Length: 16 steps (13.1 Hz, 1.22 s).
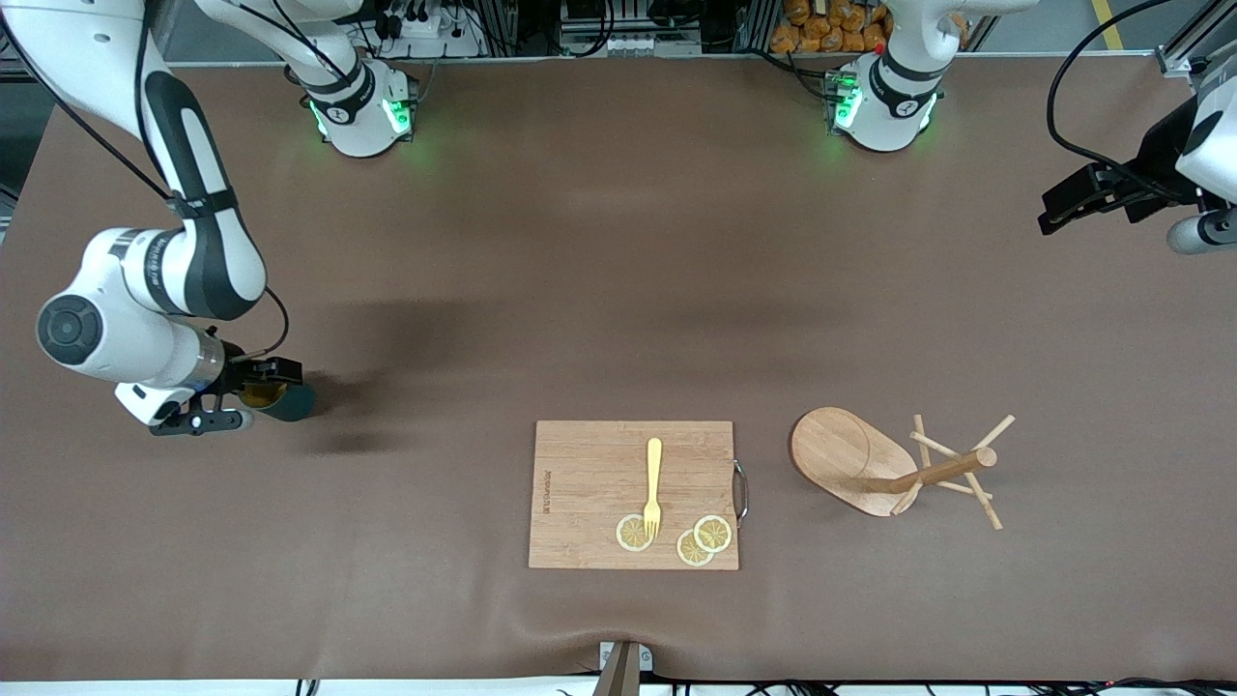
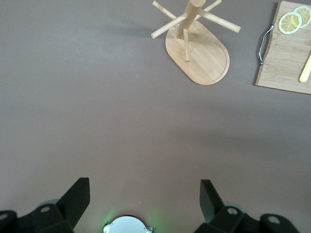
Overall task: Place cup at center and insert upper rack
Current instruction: 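Reach the right gripper to the teal mug and grasp it, then lift the teal mug with the right gripper toward the table center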
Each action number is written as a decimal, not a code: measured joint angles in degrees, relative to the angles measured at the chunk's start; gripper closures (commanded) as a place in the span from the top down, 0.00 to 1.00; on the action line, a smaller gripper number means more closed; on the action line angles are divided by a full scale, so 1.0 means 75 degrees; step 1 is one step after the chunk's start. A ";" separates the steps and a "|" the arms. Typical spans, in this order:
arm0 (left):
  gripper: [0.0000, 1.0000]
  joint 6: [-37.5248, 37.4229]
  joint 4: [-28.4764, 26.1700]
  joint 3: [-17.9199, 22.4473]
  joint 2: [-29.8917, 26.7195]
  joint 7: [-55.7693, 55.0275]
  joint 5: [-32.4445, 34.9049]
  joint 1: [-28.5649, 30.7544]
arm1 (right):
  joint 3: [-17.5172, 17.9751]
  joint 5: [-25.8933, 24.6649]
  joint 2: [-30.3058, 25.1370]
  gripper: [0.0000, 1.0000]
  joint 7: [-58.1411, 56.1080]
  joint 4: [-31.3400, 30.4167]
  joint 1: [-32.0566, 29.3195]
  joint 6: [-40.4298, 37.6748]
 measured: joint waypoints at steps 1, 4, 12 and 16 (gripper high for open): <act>1.00 0.0000 -0.0001 0.0000 0.0003 0.0000 0.0000 0.0000 | 0.0000 0.0000 0.0109 1.00 0.0001 0.0000 0.0003 0.0105; 1.00 0.0000 -0.0002 0.0000 0.0047 0.0000 0.0000 0.0000 | 0.0000 0.0001 0.0362 0.90 0.0002 0.0000 0.0004 0.0261; 1.00 0.0000 -0.0002 0.0000 0.0068 0.0000 0.0000 0.0003 | 0.0001 0.0062 0.0565 0.00 0.0180 0.0009 0.0073 -0.0135; 1.00 -0.0001 -0.0009 0.0001 0.0071 0.0000 0.0000 0.0003 | 0.0123 0.0111 0.0539 0.00 0.0760 0.0438 0.0309 -0.0738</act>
